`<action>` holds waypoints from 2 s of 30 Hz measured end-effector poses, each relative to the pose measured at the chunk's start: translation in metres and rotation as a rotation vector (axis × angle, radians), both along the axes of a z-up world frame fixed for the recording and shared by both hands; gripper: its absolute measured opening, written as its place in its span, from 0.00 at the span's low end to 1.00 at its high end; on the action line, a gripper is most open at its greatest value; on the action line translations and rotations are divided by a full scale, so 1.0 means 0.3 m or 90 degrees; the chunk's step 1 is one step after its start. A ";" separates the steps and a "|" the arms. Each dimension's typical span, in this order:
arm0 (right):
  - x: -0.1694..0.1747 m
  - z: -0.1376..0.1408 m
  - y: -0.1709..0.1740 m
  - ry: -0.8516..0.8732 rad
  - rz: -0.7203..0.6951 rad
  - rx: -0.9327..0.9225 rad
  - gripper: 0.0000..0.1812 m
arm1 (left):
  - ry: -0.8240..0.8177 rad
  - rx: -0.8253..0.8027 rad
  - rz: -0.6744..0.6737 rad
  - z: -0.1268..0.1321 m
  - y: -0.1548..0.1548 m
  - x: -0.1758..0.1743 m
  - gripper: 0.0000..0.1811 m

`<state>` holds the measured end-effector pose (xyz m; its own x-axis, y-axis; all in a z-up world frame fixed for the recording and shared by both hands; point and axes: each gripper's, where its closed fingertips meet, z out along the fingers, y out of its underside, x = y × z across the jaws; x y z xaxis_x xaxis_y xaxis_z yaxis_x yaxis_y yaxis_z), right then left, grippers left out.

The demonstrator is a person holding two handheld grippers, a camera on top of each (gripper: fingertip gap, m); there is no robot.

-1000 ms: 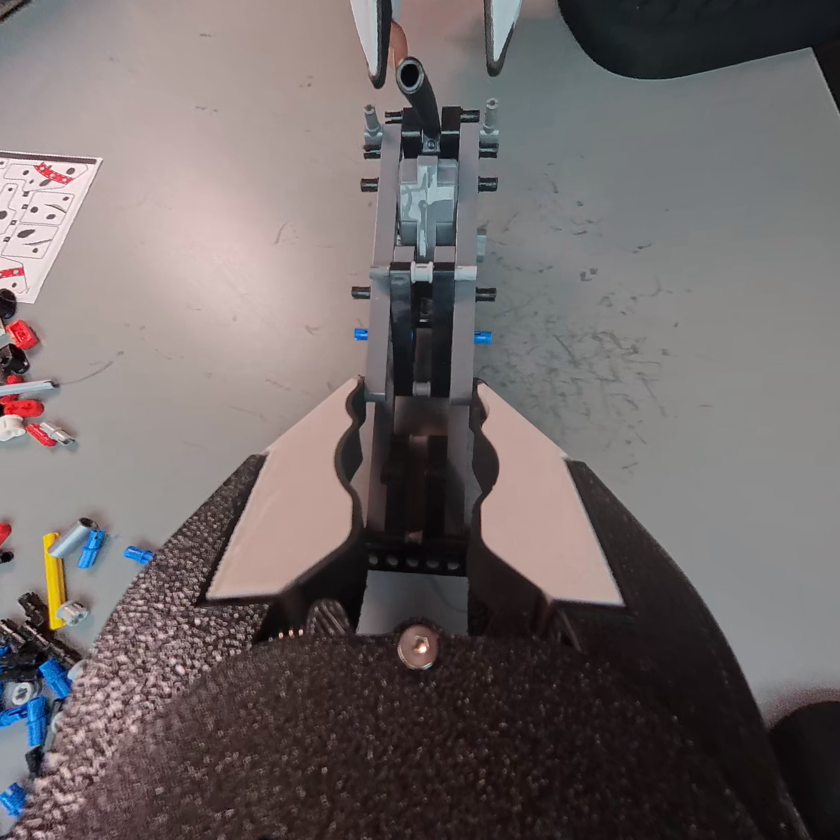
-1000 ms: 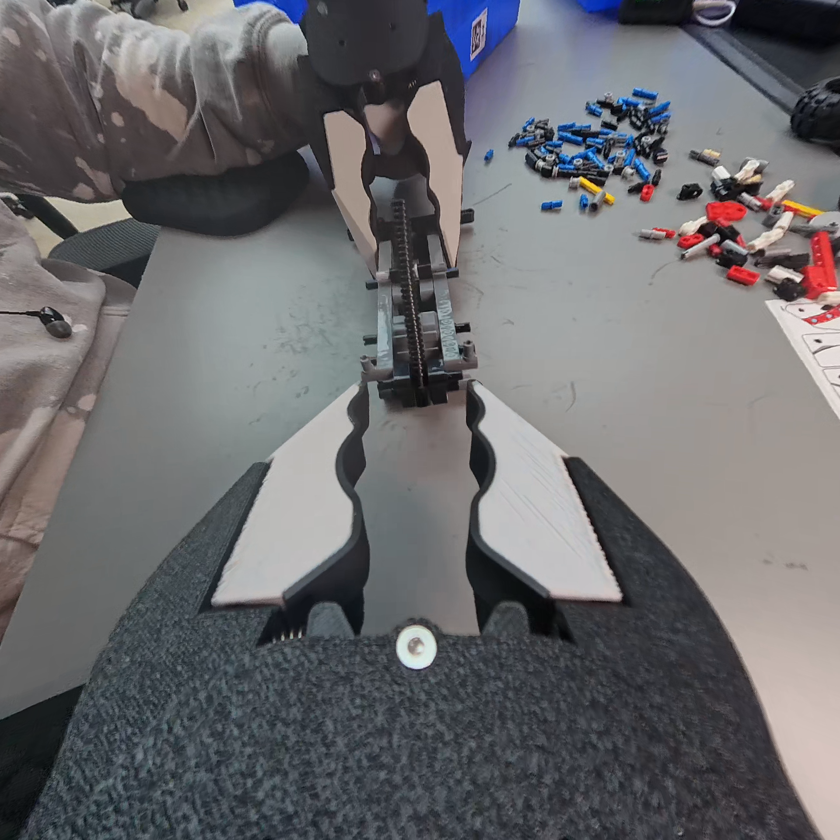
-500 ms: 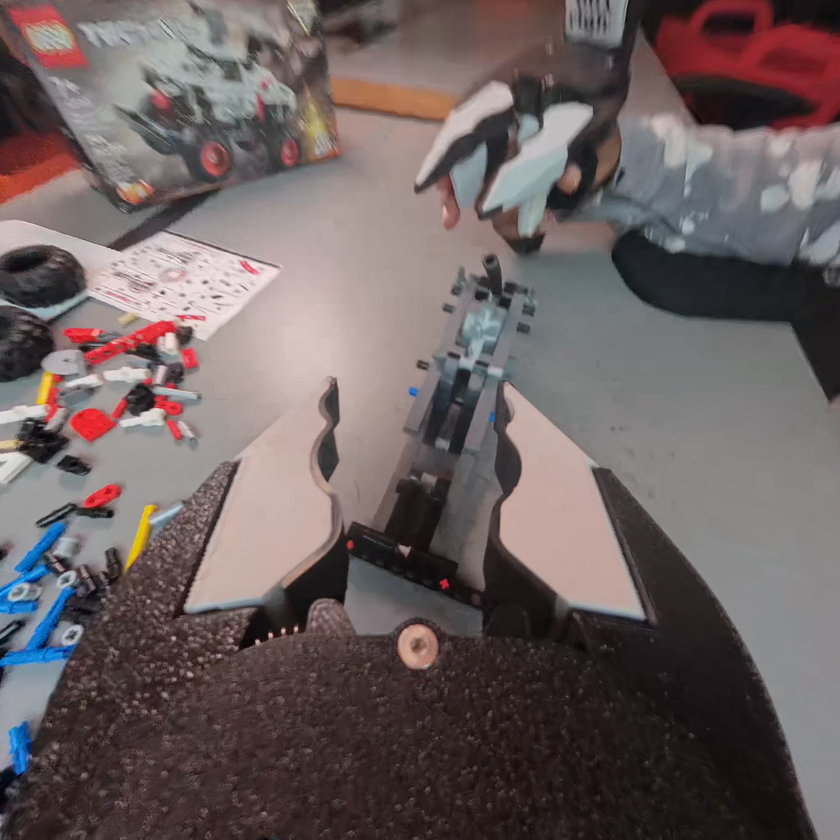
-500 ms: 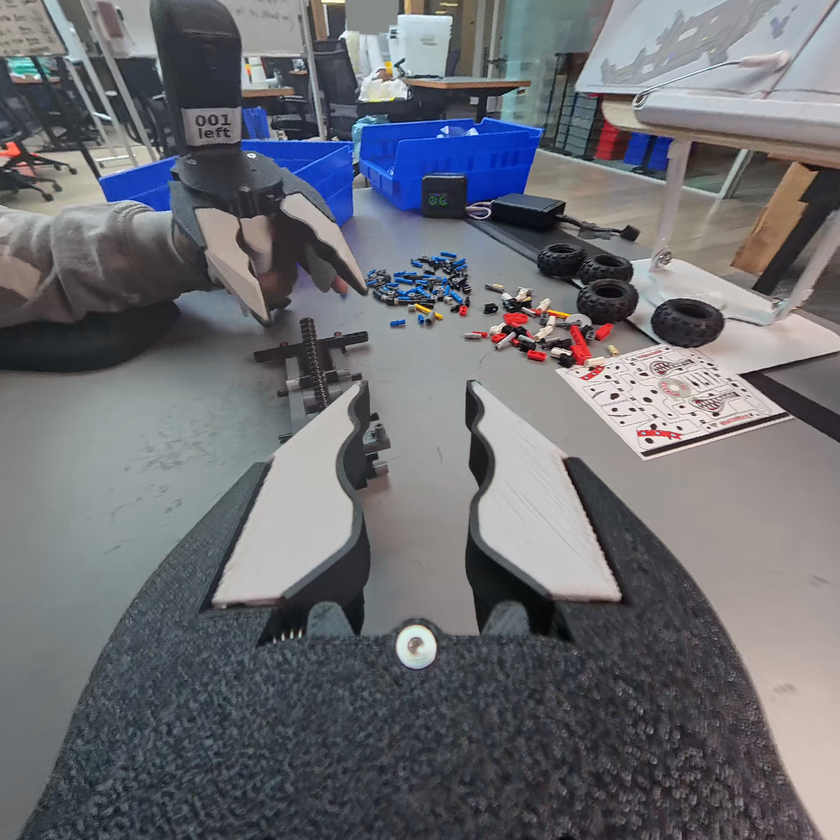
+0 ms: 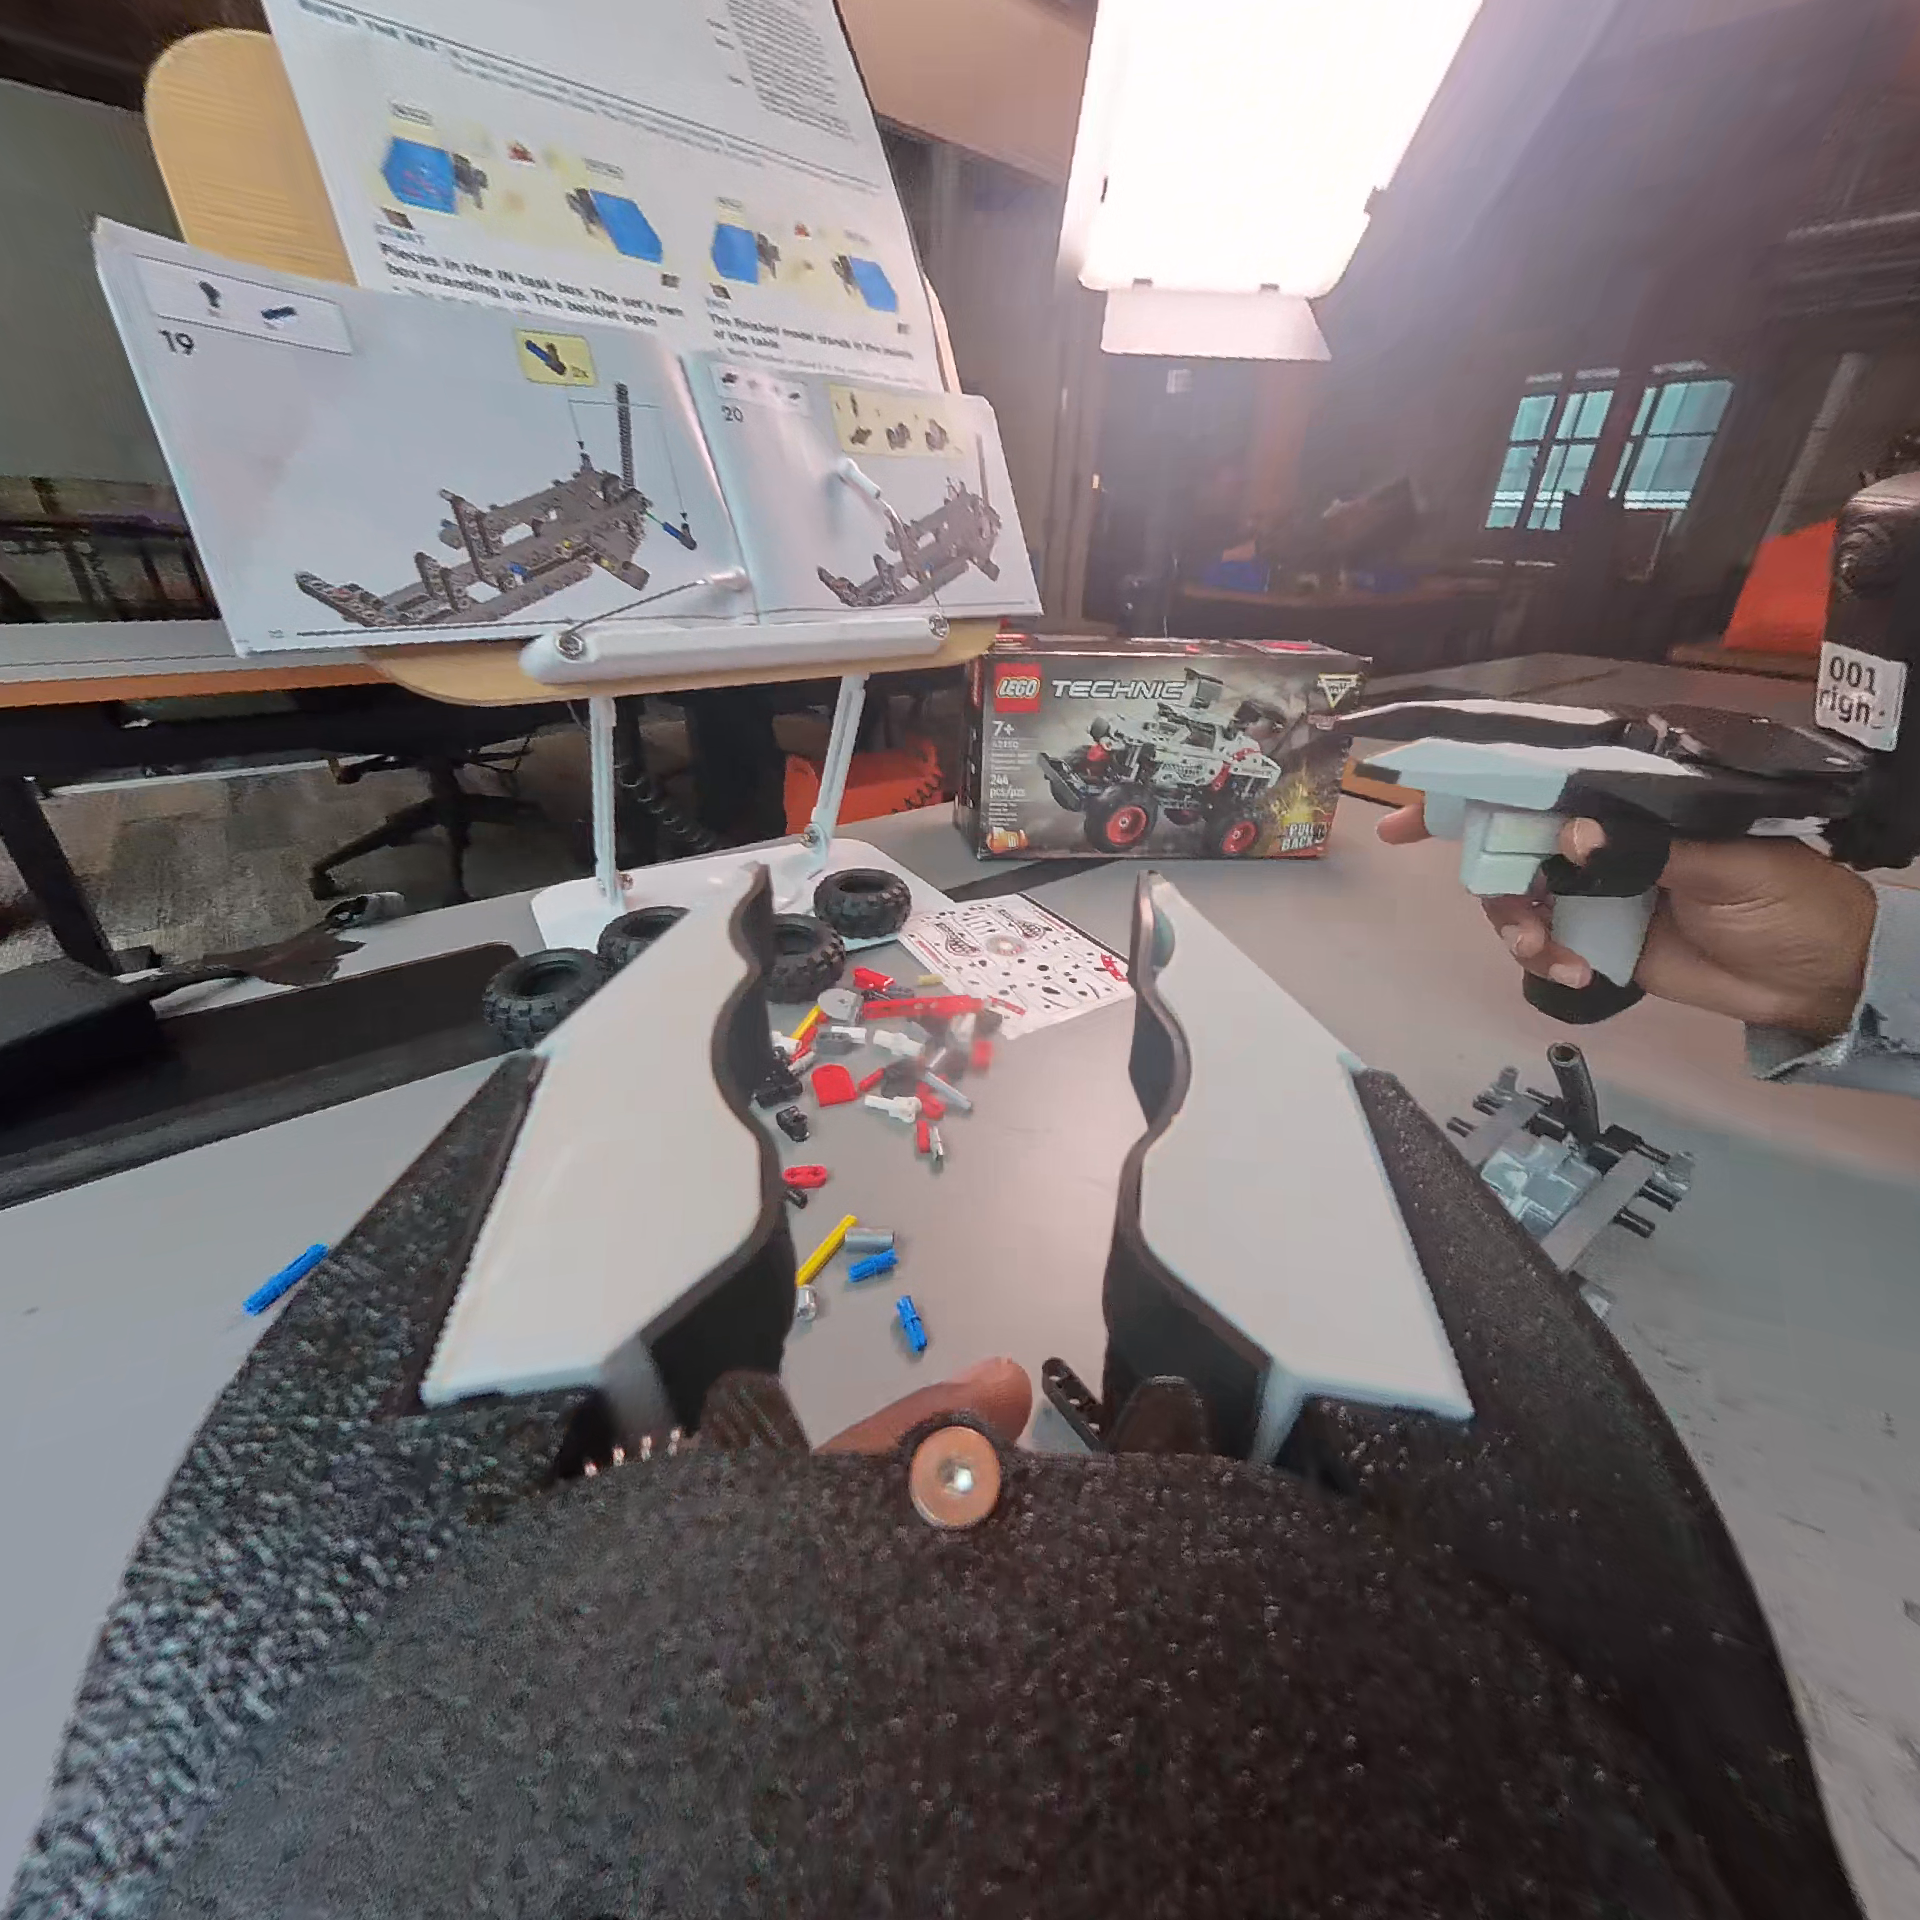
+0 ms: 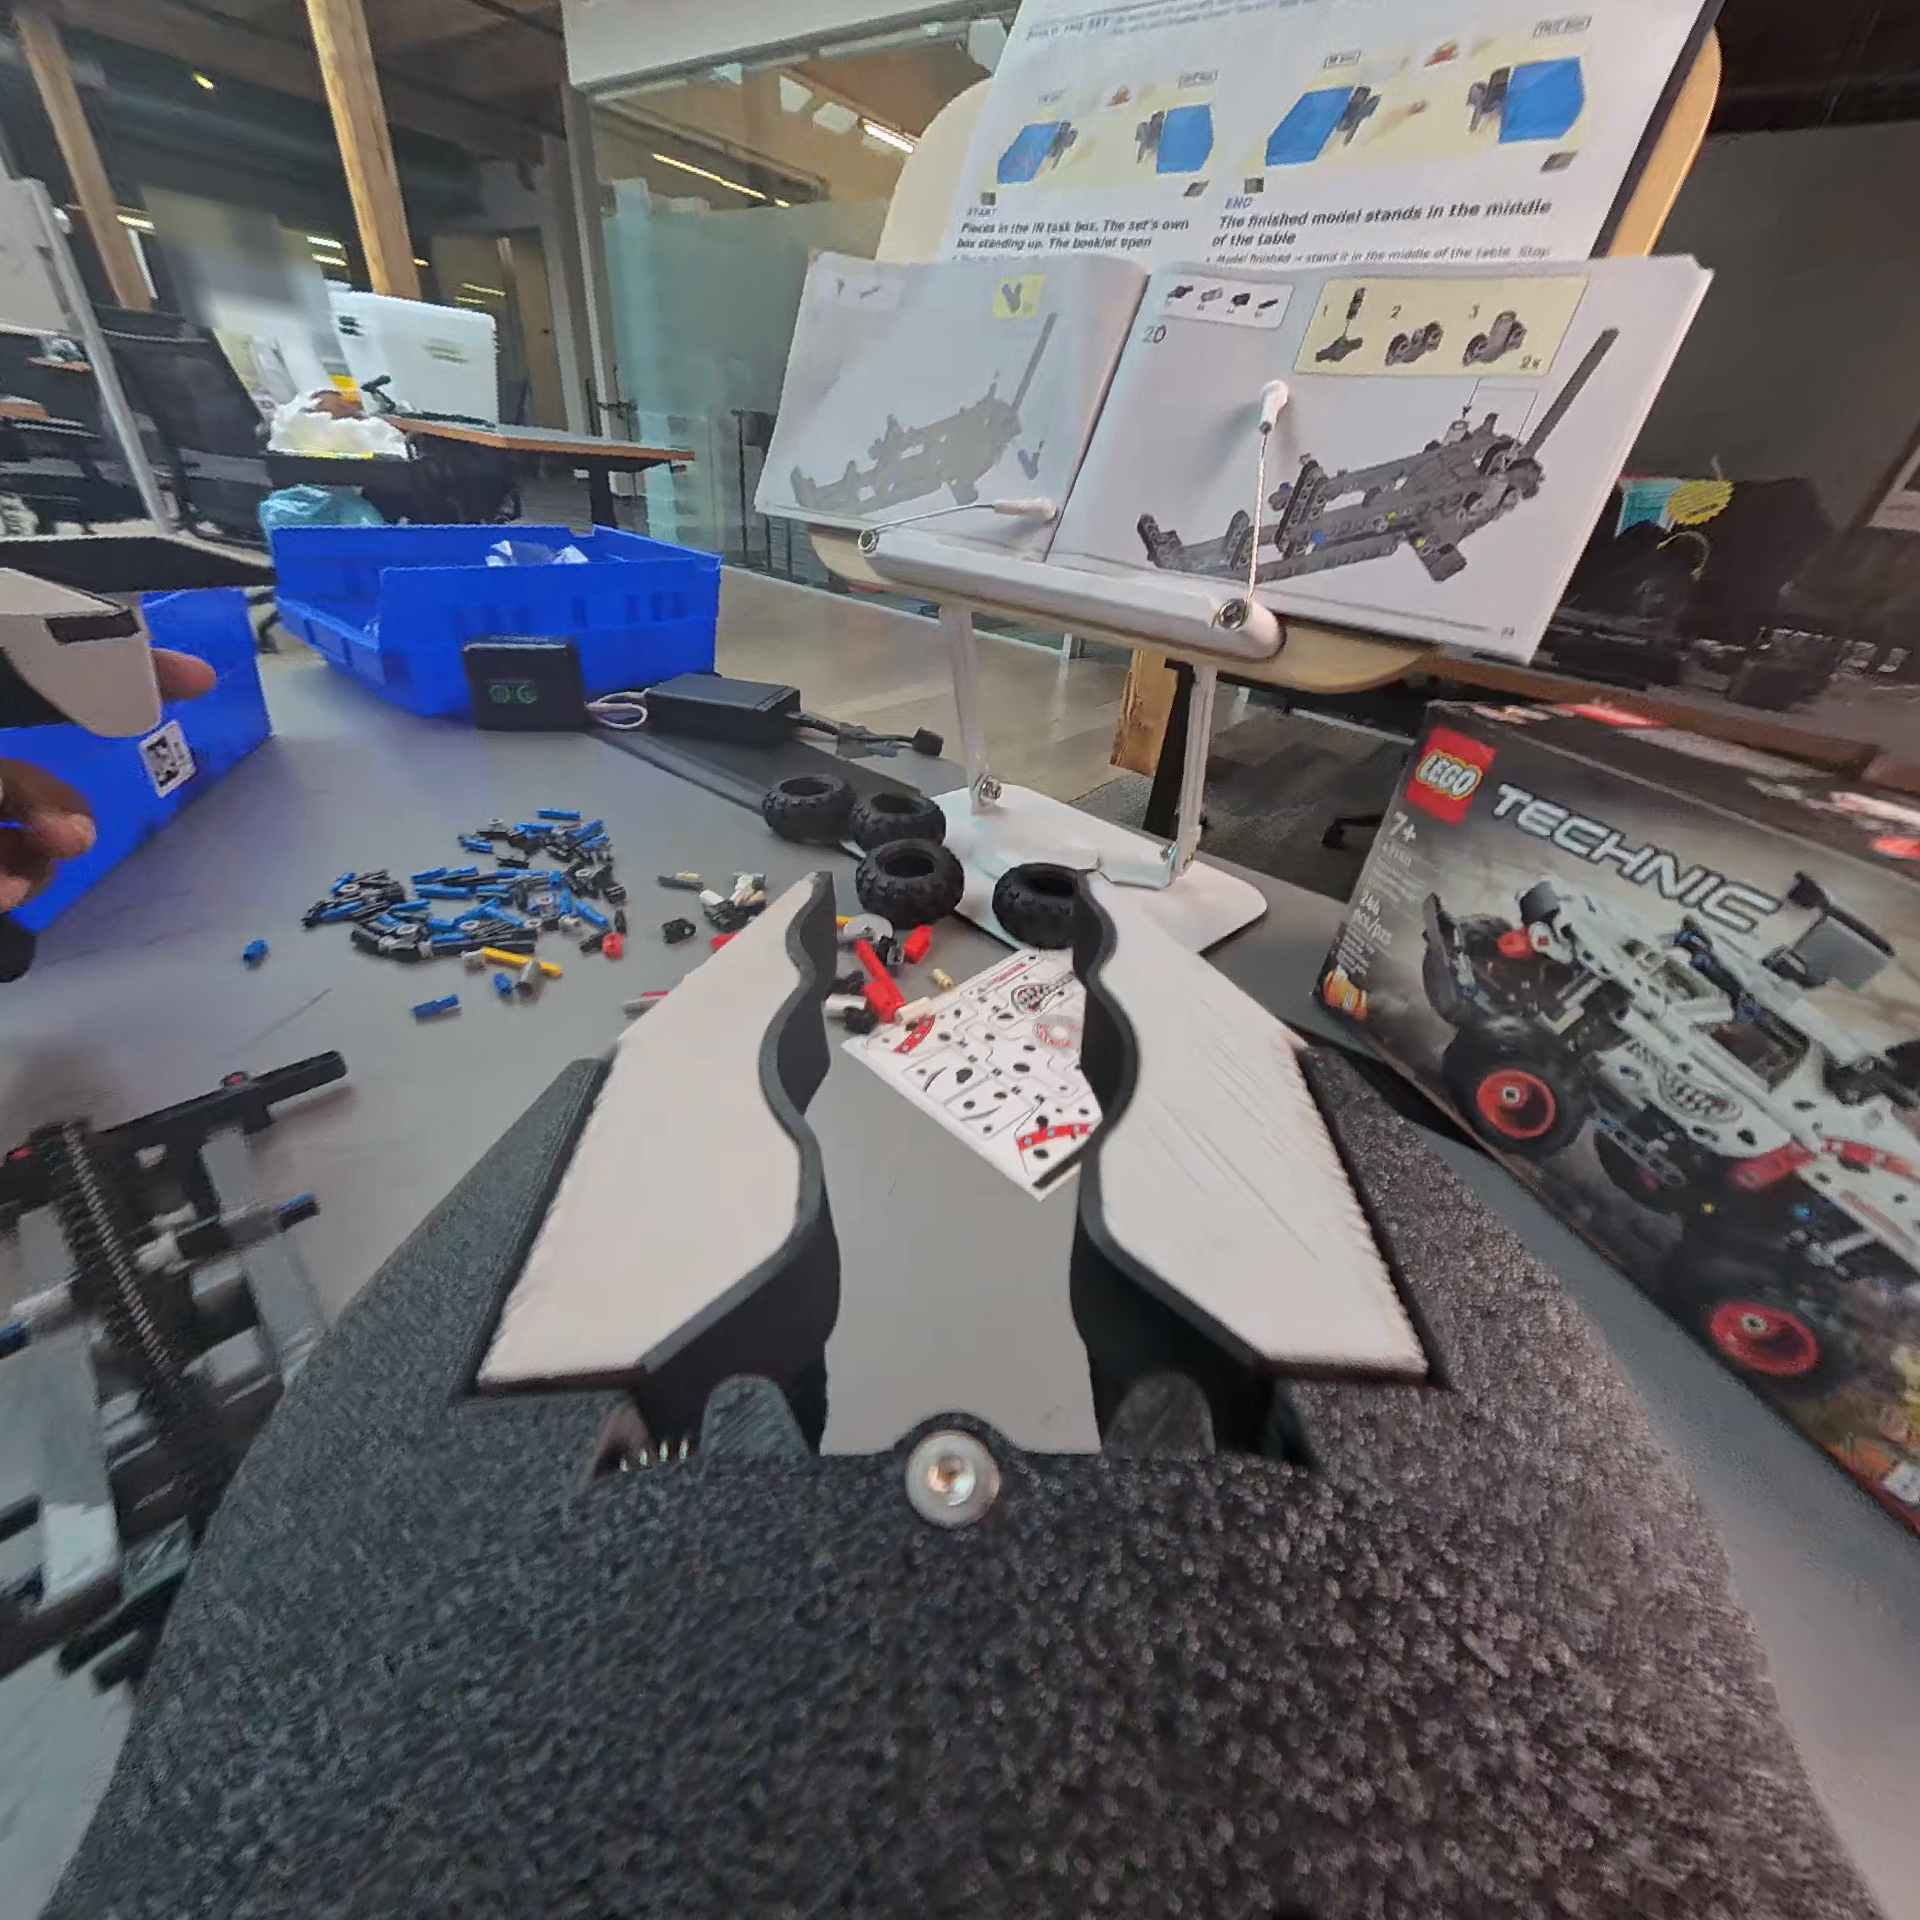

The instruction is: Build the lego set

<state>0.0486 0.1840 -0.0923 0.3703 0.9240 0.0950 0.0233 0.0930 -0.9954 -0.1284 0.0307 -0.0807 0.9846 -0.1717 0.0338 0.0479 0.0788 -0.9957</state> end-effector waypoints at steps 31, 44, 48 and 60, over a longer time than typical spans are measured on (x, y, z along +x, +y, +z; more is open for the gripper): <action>-0.774 0.390 0.583 -0.057 -0.125 0.075 0.00 | 0.035 -0.087 -0.013 -0.124 0.008 0.026 0.10; -0.744 0.406 0.594 -0.064 -0.143 0.085 0.00 | 0.035 -0.097 -0.007 -0.132 0.008 0.024 0.14; -0.722 0.404 0.597 -0.064 -0.149 0.088 0.00 | 0.035 -0.097 -0.007 -0.132 0.008 0.023 0.14; -0.707 0.416 0.610 -0.074 -0.161 0.103 0.00 | 0.040 -0.102 -0.011 -0.139 0.010 0.031 0.15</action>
<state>-0.1635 0.3670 0.0325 0.5645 0.7737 0.2875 0.1780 0.2260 -0.9577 -0.1191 0.0337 -0.1222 0.9824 -0.1867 0.0007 -0.0146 -0.0809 -0.9966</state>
